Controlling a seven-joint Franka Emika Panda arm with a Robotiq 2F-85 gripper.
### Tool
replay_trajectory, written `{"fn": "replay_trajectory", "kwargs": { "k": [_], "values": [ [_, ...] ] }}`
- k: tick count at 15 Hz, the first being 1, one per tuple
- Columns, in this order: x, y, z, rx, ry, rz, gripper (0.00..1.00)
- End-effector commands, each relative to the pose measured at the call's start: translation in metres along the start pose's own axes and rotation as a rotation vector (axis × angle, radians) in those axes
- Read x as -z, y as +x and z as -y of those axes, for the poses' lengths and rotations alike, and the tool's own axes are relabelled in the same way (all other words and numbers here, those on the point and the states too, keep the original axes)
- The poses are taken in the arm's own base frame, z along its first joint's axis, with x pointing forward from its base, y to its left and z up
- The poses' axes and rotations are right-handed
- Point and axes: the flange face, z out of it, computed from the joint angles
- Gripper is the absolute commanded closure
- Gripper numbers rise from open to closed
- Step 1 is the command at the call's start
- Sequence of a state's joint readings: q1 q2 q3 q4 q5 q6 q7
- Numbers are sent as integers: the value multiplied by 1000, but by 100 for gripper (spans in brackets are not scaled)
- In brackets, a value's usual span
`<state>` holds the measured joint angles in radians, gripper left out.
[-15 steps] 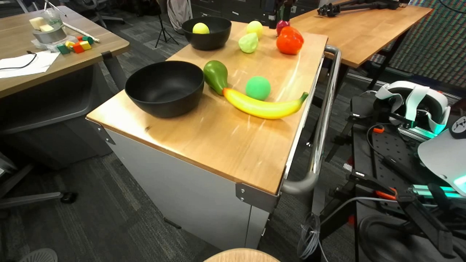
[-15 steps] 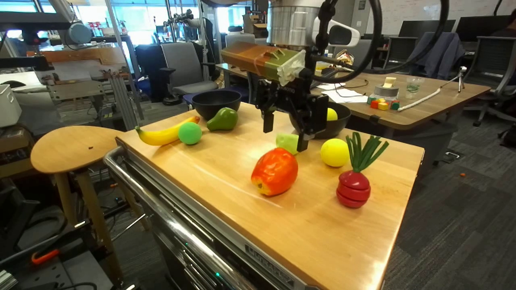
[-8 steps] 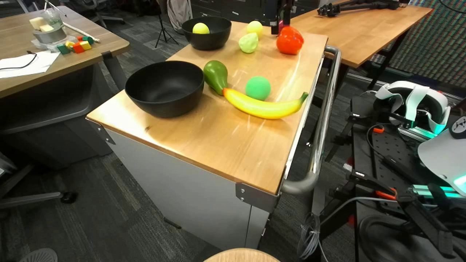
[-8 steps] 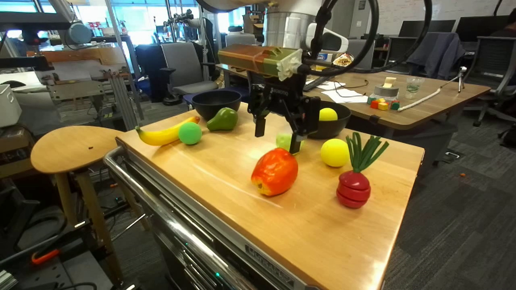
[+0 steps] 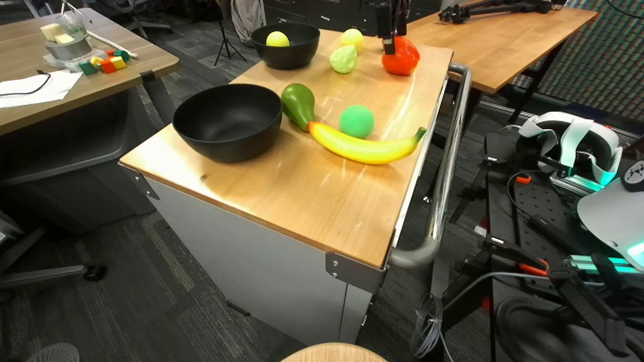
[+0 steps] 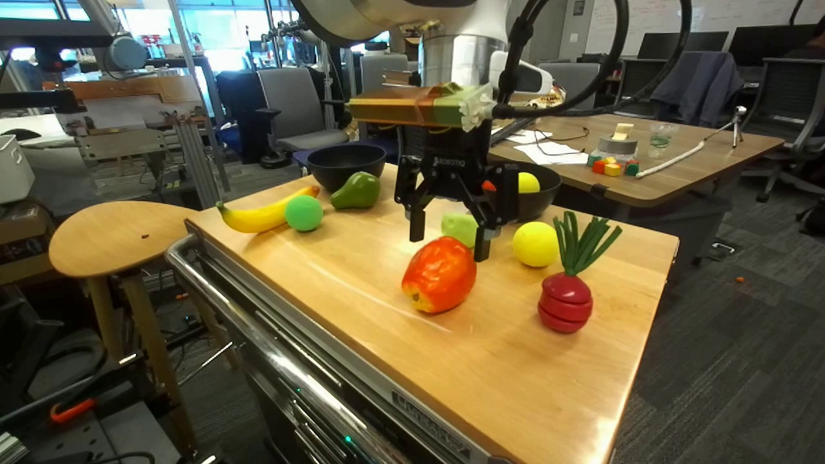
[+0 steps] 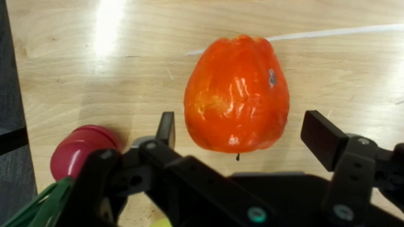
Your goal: Put the plush fruits in the two black bowls
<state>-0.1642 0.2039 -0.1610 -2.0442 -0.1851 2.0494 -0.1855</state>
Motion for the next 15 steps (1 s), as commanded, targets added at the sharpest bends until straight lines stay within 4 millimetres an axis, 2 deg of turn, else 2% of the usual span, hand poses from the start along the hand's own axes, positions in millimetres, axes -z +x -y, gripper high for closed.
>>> {"fn": "replay_trajectory", "kwargs": {
  "k": [1, 2, 4, 8, 11, 13, 15],
  "values": [
    [-14, 7, -4, 11, -2, 57, 16],
    [-19, 7, -4, 11, 1, 61, 27],
    [-20, 9, -5, 17, 8, 62, 42],
    [-2, 8, -3, 26, 17, 5, 43],
    [37, -3, 19, 61, 14, -161, 43],
    [71, -16, 43, 43, 71, -245, 43],
    [98, -28, 76, 25, 151, -314, 43]
  ]
}}
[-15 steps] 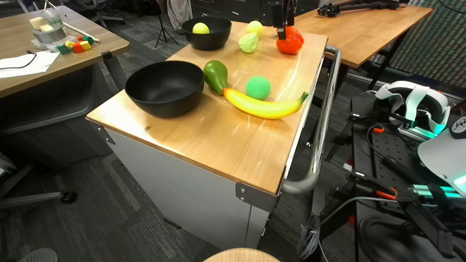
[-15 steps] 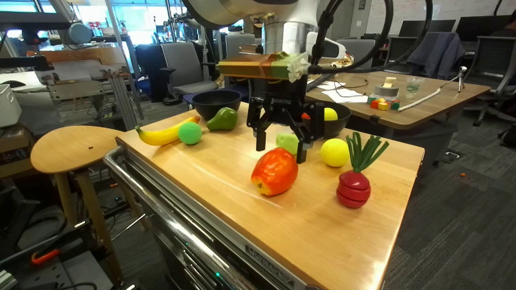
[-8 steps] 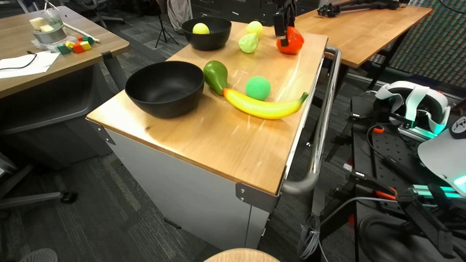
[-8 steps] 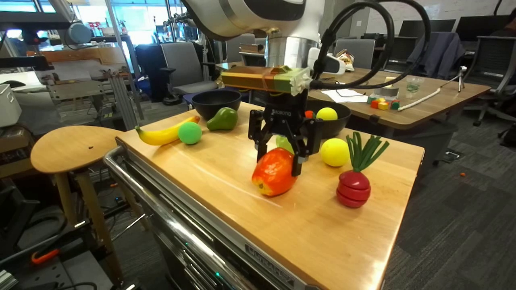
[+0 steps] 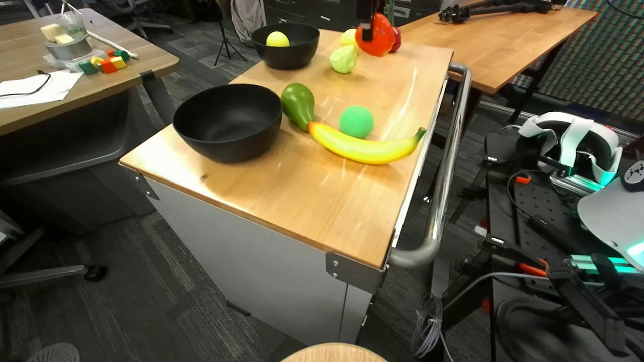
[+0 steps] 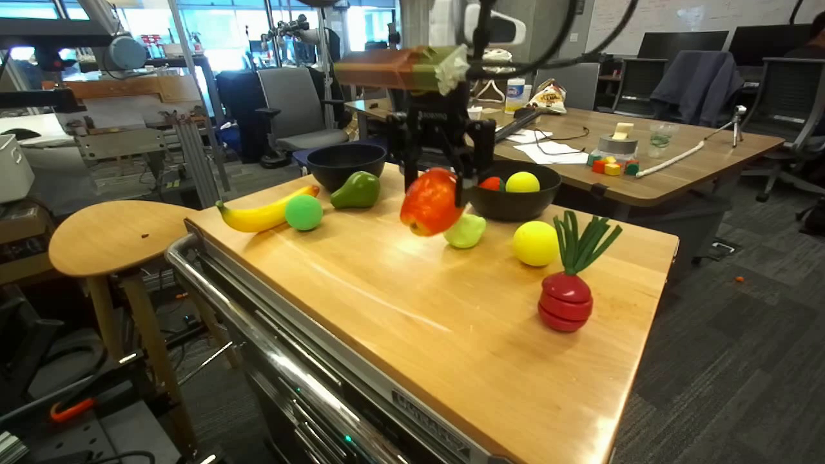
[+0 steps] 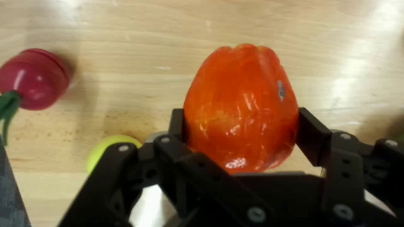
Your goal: Put the plush fruits in the two black bowls
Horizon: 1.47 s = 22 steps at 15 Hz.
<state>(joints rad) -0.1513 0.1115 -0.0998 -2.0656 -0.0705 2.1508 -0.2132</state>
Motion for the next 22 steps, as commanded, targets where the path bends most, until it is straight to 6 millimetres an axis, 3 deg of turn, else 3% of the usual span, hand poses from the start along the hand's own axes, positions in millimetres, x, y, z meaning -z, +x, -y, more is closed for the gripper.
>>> {"fn": "replay_trajectory", "kwargs": {
  "k": [1, 6, 10, 14, 17, 18, 22],
  "values": [
    [53, -21, 63, -15, 108, -160, 43],
    [85, -15, 159, -6, 244, -391, 43],
    [66, 13, 233, 208, 165, -551, 43],
    [41, 46, 275, 232, 190, -768, 43],
    [35, 54, 296, 253, 196, -916, 43],
    [38, 54, 303, 264, 199, -963, 4],
    [58, 43, 321, 289, 260, -1066, 0]
  ]
}}
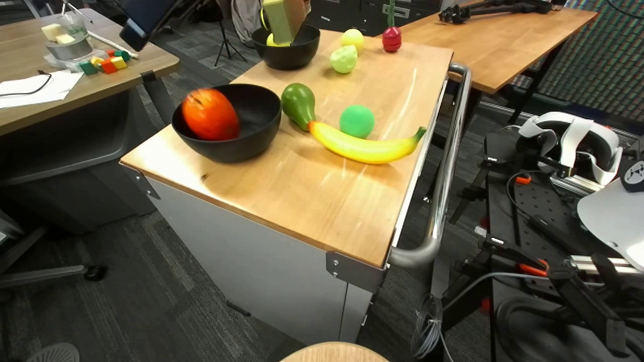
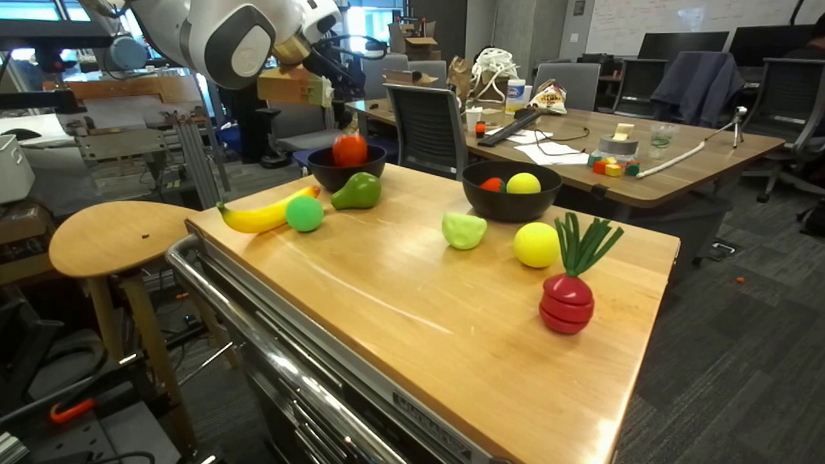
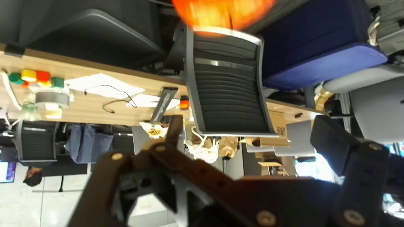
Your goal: Put the plush fruits in the two black bowls
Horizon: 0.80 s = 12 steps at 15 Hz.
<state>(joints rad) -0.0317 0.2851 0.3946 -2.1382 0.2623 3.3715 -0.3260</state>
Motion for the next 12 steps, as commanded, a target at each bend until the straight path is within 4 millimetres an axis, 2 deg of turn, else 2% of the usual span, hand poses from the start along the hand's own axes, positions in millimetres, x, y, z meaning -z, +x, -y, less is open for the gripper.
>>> {"fn": "replay_trajectory", "kwargs": {
  "k": [1, 4, 5, 8, 12],
  "values": [
    [14, 18, 6, 4, 39, -67, 0],
    [29, 14, -1, -11, 55, 12, 1],
    [38, 9, -8, -14, 43, 112, 0],
    [63, -3, -49, -27, -18, 297, 0],
    [121, -10, -113, -79, -133, 502, 0]
  ]
}}
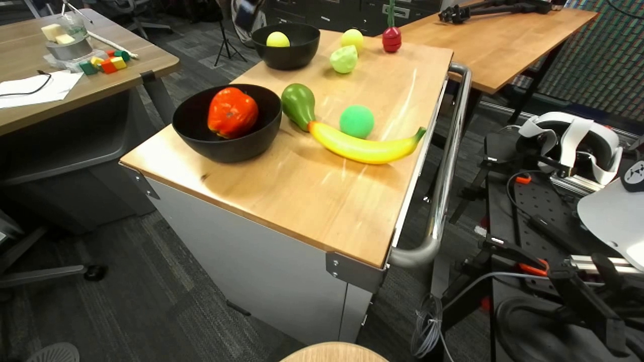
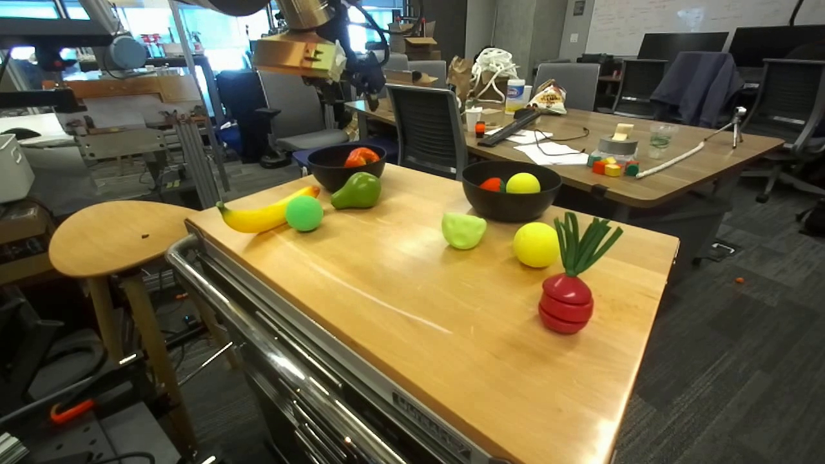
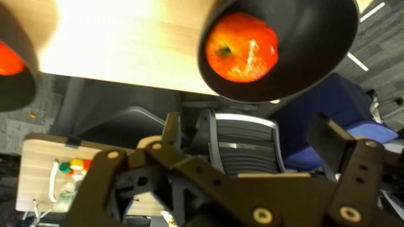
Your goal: Put the plush fruits in the two black bowls
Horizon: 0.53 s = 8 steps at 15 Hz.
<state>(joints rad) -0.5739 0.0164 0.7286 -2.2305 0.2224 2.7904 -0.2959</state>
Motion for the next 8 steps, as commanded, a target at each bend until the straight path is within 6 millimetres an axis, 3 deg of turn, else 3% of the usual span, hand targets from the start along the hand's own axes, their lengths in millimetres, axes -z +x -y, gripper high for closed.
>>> {"fn": "replay_trajectory", "kwargs": {
  "k": [1, 3, 5, 6, 8],
  "values": [
    [55, -28, -47, -56, -109, 164, 0],
    [61, -46, -85, -107, -155, 278, 0],
    [50, -63, -127, -135, -225, 395, 0],
    [58, -53, -106, -102, -184, 327, 0],
    [52, -69, -133, -130, -213, 382, 0]
  ]
}}
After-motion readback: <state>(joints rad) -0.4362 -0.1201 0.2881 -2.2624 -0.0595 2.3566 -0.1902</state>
